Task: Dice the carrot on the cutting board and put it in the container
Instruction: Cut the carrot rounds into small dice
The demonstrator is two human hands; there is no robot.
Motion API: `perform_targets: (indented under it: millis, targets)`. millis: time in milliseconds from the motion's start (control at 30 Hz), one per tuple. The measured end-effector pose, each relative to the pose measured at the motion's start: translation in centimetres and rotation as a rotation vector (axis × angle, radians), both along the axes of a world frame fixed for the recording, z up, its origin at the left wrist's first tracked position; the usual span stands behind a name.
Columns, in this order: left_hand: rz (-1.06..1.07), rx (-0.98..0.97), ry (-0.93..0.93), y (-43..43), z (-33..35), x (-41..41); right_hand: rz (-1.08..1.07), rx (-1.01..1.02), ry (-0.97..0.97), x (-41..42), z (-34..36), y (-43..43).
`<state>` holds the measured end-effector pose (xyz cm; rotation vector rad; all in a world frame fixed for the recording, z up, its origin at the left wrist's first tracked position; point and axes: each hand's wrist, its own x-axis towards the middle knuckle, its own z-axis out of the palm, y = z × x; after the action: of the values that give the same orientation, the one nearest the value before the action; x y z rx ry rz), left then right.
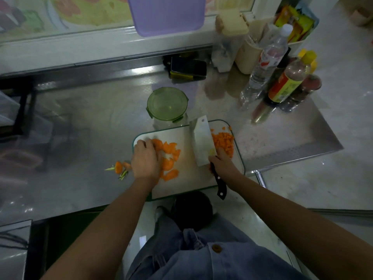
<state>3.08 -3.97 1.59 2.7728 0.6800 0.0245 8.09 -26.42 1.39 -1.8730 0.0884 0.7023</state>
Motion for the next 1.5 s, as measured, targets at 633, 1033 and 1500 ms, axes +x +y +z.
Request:
perform_targets:
  millis: [633,1033,1500]
  targets:
    - [-0.225,-0.011,0.119,3.7,-1.0,1.7,0.005,-0.151,-0.041,-0.4,-3.1,1.6]
    - [-0.431,-0.031,-0.068,2.6,-0.6,0.6,0.031,-0.157,-0.025,-0.2,-3.0,1.4]
    - [-0.165,-0.04,0.121,3.9,-1.0,1.9,0.025,-0.234,-0.031,-0.1,-3.3,2.0]
